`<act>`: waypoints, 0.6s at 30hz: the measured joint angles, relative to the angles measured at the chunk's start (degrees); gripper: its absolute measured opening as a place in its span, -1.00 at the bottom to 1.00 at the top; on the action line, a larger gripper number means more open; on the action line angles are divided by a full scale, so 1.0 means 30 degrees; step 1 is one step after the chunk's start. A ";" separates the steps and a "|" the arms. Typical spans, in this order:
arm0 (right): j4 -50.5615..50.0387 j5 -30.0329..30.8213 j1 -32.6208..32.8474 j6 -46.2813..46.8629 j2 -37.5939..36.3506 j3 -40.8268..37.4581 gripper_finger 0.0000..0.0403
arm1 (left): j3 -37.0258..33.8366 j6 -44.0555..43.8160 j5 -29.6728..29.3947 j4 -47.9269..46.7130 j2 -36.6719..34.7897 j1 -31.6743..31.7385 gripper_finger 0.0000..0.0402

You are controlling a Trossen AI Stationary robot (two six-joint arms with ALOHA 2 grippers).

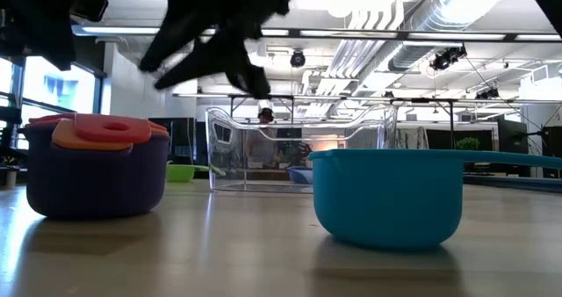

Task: Nest measuring cups in basket
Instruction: Stack the light blue measuring cup on the red measuring cup

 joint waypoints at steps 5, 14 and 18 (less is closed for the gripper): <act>-0.0743 0.1071 0.0597 0.1236 -0.0969 0.0000 -0.59 | 0.0000 0.0986 0.0000 0.0067 0.0000 0.0000 -0.63; -0.4548 0.2798 0.2515 0.5077 -0.1815 0.0000 -0.59 | 0.0000 0.2339 0.0320 0.0131 0.0000 0.0000 -0.63; -0.6065 0.3611 0.3580 0.7471 -0.1815 0.0000 -0.59 | 0.0000 0.2408 0.0342 0.0123 -0.0003 0.0000 -0.63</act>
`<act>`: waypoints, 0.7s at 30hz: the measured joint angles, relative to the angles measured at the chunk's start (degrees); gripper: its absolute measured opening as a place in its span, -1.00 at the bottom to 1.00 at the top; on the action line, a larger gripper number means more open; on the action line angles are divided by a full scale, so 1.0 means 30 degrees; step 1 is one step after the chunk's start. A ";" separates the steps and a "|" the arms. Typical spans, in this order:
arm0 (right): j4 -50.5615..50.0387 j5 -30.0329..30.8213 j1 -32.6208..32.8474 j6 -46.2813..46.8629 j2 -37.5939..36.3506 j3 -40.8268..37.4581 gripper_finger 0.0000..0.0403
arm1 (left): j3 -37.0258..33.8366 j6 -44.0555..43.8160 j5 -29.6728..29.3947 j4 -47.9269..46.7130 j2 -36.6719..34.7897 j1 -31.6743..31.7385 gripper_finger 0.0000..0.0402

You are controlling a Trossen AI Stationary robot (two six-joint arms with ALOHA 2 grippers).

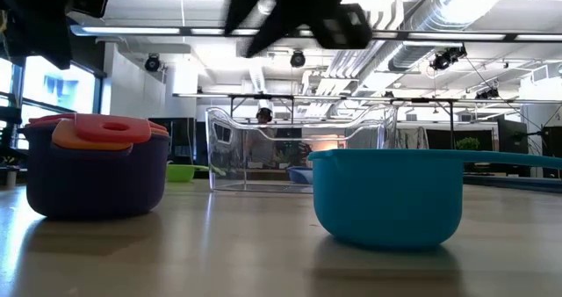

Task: Nest measuring cups in basket
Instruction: Stack the light blue measuring cup on the red measuring cup

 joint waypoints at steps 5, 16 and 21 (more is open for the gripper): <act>-0.2121 0.0958 0.1147 0.2511 0.0000 0.0000 -0.59 | 0.0000 0.0296 0.0022 0.0000 -0.0004 0.0000 -0.63; -0.7489 0.2822 0.2550 0.6401 0.0000 0.0000 -0.59 | 0.0000 0.0289 0.0022 0.0001 -0.0004 0.0000 -0.63; -0.8482 0.2976 0.2668 0.5647 0.0000 0.0000 -0.59 | 0.0000 0.0289 0.0022 0.0000 -0.0004 0.0000 -0.63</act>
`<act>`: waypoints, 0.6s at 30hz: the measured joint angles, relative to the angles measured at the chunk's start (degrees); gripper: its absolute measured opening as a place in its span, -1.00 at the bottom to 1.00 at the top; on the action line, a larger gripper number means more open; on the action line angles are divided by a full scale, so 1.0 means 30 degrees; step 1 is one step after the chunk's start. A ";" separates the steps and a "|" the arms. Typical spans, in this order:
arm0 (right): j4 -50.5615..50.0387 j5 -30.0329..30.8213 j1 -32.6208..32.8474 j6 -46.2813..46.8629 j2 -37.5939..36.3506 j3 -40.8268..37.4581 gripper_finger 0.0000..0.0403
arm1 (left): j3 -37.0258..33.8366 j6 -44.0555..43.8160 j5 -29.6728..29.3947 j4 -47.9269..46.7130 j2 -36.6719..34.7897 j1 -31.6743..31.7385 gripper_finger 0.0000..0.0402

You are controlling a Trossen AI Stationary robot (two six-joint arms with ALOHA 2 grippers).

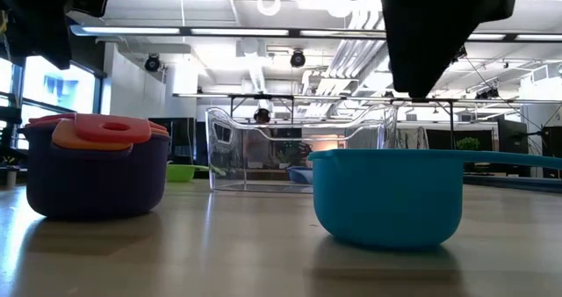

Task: Nest measuring cups in basket
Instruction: Stack the light blue measuring cup on the red measuring cup

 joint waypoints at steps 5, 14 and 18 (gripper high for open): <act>-0.1175 0.0164 0.0007 -0.1317 0.0007 0.0000 -0.59 | 0.0000 0.0000 0.0000 -0.0051 0.0000 0.0000 -0.63; -0.2379 -0.0312 -0.0371 -0.4387 0.0015 0.0000 -0.59 | 0.0000 -0.0007 -0.0007 -0.0058 0.0000 0.0000 -0.63; -0.2413 -0.0893 -0.0953 -0.6208 0.0015 -0.0051 -0.59 | 0.0000 -0.0007 -0.0194 -0.0058 0.0000 0.0000 -0.63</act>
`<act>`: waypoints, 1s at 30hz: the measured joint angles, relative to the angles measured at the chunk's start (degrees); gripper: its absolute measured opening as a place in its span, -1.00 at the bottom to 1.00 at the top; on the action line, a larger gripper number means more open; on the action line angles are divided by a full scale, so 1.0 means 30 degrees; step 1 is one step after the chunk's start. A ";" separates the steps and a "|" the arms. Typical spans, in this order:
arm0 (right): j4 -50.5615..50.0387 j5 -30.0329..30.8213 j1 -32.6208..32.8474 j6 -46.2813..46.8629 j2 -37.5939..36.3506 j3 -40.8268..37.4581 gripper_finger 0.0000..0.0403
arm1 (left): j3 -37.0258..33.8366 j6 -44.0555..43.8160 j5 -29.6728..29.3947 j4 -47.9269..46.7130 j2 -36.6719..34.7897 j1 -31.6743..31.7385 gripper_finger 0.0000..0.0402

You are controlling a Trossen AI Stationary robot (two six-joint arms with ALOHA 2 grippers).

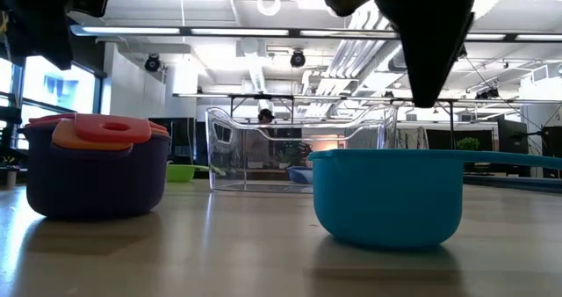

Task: Nest measuring cups in basket
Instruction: Stack the light blue measuring cup on the red measuring cup

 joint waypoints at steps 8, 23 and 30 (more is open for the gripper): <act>-0.1451 -0.0116 -0.0983 -0.2571 -0.0308 -0.0022 -0.59 | 0.0000 -0.0057 -0.0084 0.0000 0.0001 0.0000 -0.63; 0.7817 -0.0127 -0.1174 0.0401 -0.7209 -0.8643 -0.59 | 0.0000 -0.0412 -0.0258 -0.0015 0.0007 0.0000 -0.63; 1.0897 -0.0579 -0.1167 0.0532 -0.7724 -0.9238 -0.59 | 0.0000 -0.0510 -0.0542 -0.0002 0.0001 0.0000 -0.63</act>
